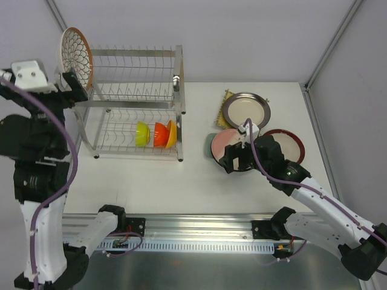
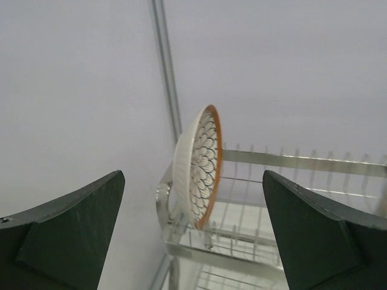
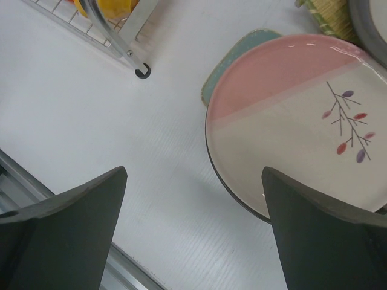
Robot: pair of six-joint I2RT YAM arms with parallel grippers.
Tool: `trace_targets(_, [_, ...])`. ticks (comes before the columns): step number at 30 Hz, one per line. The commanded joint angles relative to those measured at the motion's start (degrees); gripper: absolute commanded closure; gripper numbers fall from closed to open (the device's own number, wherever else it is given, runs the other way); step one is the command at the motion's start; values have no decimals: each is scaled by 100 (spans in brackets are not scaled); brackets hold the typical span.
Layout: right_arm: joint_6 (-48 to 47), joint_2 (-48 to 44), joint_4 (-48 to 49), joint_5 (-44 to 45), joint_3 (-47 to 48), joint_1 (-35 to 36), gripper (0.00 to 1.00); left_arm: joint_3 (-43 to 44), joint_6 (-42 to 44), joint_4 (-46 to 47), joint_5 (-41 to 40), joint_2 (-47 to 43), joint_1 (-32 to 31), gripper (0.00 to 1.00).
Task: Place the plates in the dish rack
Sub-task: Insert the plate into the dish rack, then grab a plate with the right arm
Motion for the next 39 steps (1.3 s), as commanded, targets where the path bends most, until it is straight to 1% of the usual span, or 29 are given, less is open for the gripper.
trace_targets(1, [-75, -192, -283, 474, 411, 31, 1, -582, -1085, -430, 1039, -678, -30, 1])
trace_targets(3, [-75, -262, -476, 624, 465, 23, 1, -1020, -1366, -571, 1399, -1205, -30, 1])
trace_targets(6, [-49, -393, -731, 992, 570, 5, 1, -1539, -1612, -781, 1655, -1838, -30, 1])
trace_targets(8, [21, -455, -915, 1309, 623, -21, 0, -1795, -1709, -905, 1892, -2242, -30, 1])
trace_targets(9, [65, -517, -977, 1414, 632, -30, 0, -2101, -1753, -984, 1998, -2383, -30, 1])
trace_targets(11, [223, -570, -1179, 1766, 676, -82, 1, -2445, -1780, -1046, 2121, -2769, -30, 1])
trace_targets(12, [284, -596, -1259, 1898, 685, -92, 0, -2821, -1789, -1046, 2157, -2902, -30, 1])
trace_targets(13, [302, -648, -1329, 2169, 702, -118, 0, -3007, -1902, -1072, 2192, -3025, -30, 1])
trace_targets(16, [645, -806, -1619, 2626, 711, -249, 1, -3693, -2183, -1081, 2341, -3508, -30, 1])
trace_targets(19, [1057, -930, -1927, 2821, 685, -600, 1, -4256, -2385, -1081, 2552, -3755, -30, 1])
trace_targets(20, [1145, -991, -2040, 2787, 667, -871, 0, -4370, -2430, -1081, 2614, -3808, -30, 1])
trace_targets(22, [1357, -1053, -2129, 2647, 606, -1180, 0, -4661, -2492, -1081, 2684, -3922, -30, 1])
trace_targets(23, [1427, -1071, -2190, 2559, 571, -1530, 0, -4748, -2605, -1073, 2684, -4045, -30, 1])
trace_targets(24, [1584, -1123, -2191, 2419, 527, -1724, 0, -4941, -2632, -1072, 2702, -4107, -30, 1])
trace_targets(25, [1647, -1132, -2174, 2026, 457, -1918, 0, -5030, -2685, -1064, 2667, -4220, -30, 1])
trace_targets(26, [1717, -1141, -2078, 1761, 395, -2329, 0, -5126, -2738, -1072, 2649, -4291, -30, 1])
trace_targets(27, [1874, -1132, -1990, 1480, 325, -2516, 0, -5310, -2782, -1064, 2623, -4335, -30, 1])
trace_targets(29, [2217, -1028, -1727, 611, 27, -3095, 2, -5609, -3141, -1020, 2632, -4537, -30, 1])
trace_targets(31, [2446, -922, -1612, 310, -167, -3351, 3, -5891, -3309, -985, 2632, -4626, -30, 1])
trace_targets(33, [2771, -886, -1488, 194, -466, -3808, 3, -6145, -3485, -950, 2579, -4740, -30, 1])
trace_targets(34, [2964, -851, -1436, -50, -562, -4175, 4, -6225, -3590, -915, 2527, -4801, -30, 1])
trace_targets(39, [3422, -632, -1172, -500, -1089, -5214, 6, -6621, -3793, -844, 2438, -4960, -30, 1])
